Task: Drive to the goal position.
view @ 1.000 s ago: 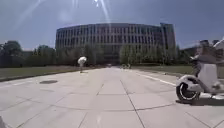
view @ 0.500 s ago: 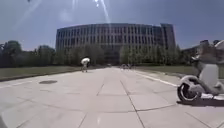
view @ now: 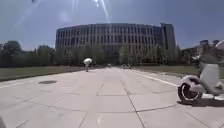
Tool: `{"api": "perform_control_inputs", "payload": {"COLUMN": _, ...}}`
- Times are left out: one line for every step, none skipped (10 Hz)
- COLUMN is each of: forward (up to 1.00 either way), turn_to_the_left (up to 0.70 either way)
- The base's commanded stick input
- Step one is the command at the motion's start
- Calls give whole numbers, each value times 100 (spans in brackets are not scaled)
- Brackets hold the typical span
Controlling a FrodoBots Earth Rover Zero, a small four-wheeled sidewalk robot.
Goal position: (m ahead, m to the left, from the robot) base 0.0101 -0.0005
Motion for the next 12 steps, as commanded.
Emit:
{"api": "perform_control_inputs", "payload": {"forward": 0, "turn_to_the_left": -6}}
{"api": "perform_control_inputs", "payload": {"forward": 0, "turn_to_the_left": -6}}
{"api": "perform_control_inputs", "payload": {"forward": 0, "turn_to_the_left": -6}}
{"api": "perform_control_inputs", "payload": {"forward": 0, "turn_to_the_left": -6}}
{"api": "perform_control_inputs", "payload": {"forward": 0, "turn_to_the_left": -6}}
{"api": "perform_control_inputs", "payload": {"forward": 0, "turn_to_the_left": -6}}
{"api": "perform_control_inputs", "payload": {"forward": 0, "turn_to_the_left": -6}}
{"api": "perform_control_inputs", "payload": {"forward": 0, "turn_to_the_left": -6}}
{"api": "perform_control_inputs", "payload": {"forward": 0, "turn_to_the_left": -6}}
{"api": "perform_control_inputs", "payload": {"forward": 0, "turn_to_the_left": -6}}
{"api": "perform_control_inputs", "payload": {"forward": 0, "turn_to_the_left": -6}}
{"api": "perform_control_inputs", "payload": {"forward": 0, "turn_to_the_left": -6}}
